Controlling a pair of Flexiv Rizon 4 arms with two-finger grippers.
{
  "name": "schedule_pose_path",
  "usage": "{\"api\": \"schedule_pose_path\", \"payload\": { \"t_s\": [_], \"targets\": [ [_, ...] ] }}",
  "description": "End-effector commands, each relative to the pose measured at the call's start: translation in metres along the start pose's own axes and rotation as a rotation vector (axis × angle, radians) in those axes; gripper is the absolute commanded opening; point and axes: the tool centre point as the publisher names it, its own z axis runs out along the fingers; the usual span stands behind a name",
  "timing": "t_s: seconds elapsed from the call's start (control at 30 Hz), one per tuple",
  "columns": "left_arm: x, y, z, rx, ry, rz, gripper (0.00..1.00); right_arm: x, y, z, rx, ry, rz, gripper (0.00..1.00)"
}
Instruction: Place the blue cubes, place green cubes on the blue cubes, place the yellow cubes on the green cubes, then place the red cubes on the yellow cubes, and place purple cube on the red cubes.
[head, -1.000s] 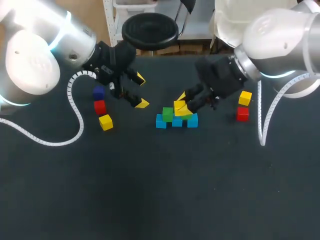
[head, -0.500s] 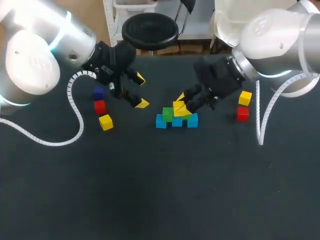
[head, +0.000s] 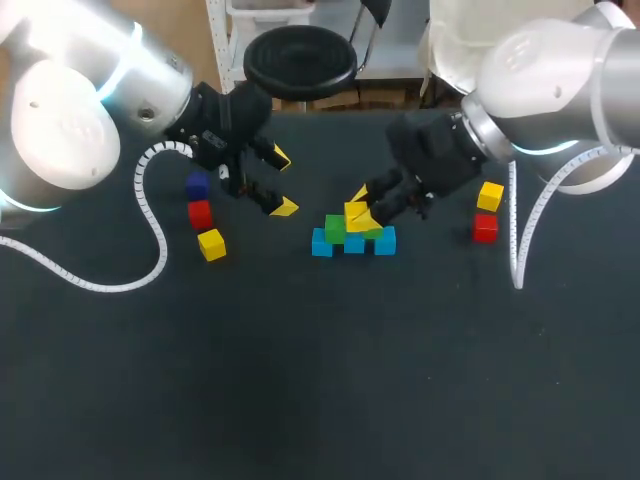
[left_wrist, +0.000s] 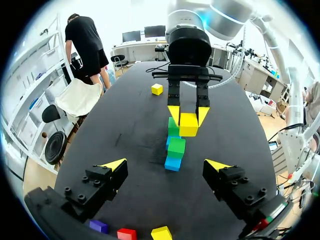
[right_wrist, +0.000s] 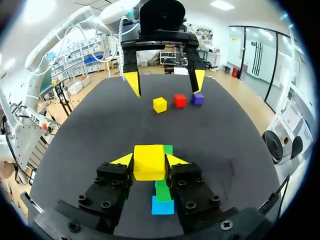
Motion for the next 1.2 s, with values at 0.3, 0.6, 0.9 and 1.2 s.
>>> {"api": "schedule_pose_path", "payload": {
  "t_s": [0.3,0.6,0.9,1.2],
  "targets": [
    [0.0017,-0.0005,-0.0003,-0.001,-0.006,0.004,1.0,-0.0013,-0.0061,-0.0037,0.005,0.006,-0.005,0.0],
    [0.0017,-0.0005,-0.0003,-0.001,-0.006,0.004,1.0,0.0014,-0.0092,-0.0009,0.004,0.009,0.0,0.0],
    [0.0017,-0.0005,-0.0003,-0.001,-0.006,0.004,1.0,0.0027,-0.0099,0.0023,0.029,0.002,-0.018,0.0],
    [0.0017,-0.0005,-0.0003,-0.001,-0.006,0.004,1.0,0.0033,-0.0096,0.0022,0.046,0.003,-0.033,0.0]
  ]
}}
